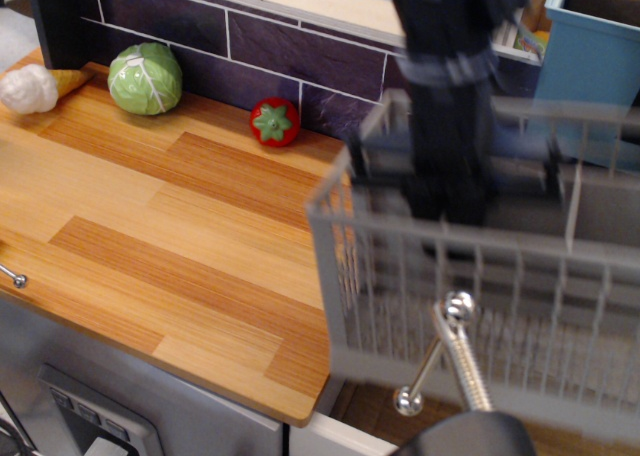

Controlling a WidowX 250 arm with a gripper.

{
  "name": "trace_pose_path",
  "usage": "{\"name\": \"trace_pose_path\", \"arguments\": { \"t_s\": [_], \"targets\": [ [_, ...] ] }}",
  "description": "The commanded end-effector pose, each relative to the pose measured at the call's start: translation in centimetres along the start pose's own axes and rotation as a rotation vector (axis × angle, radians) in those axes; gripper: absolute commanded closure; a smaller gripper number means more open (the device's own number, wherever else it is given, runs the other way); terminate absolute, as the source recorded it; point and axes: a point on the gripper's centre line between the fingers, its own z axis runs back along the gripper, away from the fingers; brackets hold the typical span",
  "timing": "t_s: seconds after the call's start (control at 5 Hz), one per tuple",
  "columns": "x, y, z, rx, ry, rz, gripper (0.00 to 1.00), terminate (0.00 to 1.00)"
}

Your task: Move drying rack out of sink

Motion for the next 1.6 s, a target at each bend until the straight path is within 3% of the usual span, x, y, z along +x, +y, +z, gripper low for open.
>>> {"name": "trace_pose_path", "arguments": {
  "t_s": [0.0, 0.2, 0.4, 0.6, 0.8, 1.0, 1.2, 1.4],
  "targets": [
    [0.1, 4.5, 5.0, -0.02, -0.047, -0.039, 1.0, 0.0],
    [0.0, 7.9, 5.1, 0.058, -0.058, -0.044, 1.0, 0.0],
    [1.4, 12.2, 5.7, 0.098, -0.071, -0.042, 1.0, 0.0],
    [1.2, 15.3, 6.4, 0.165, -0.036, 0.004, 1.0, 0.0],
    [1.4, 17.5, 7.2, 0.174, -0.072, 0.045, 1.0, 0.0],
    [1.1, 17.1, 6.7, 0.258, -0.145, 0.019, 1.0, 0.0],
    [1.1, 17.1, 6.7, 0.258, -0.145, 0.019, 0.0, 0.0],
    [1.1, 17.1, 6.7, 0.258, -0.145, 0.019, 0.0, 0.0]
  ]
}}
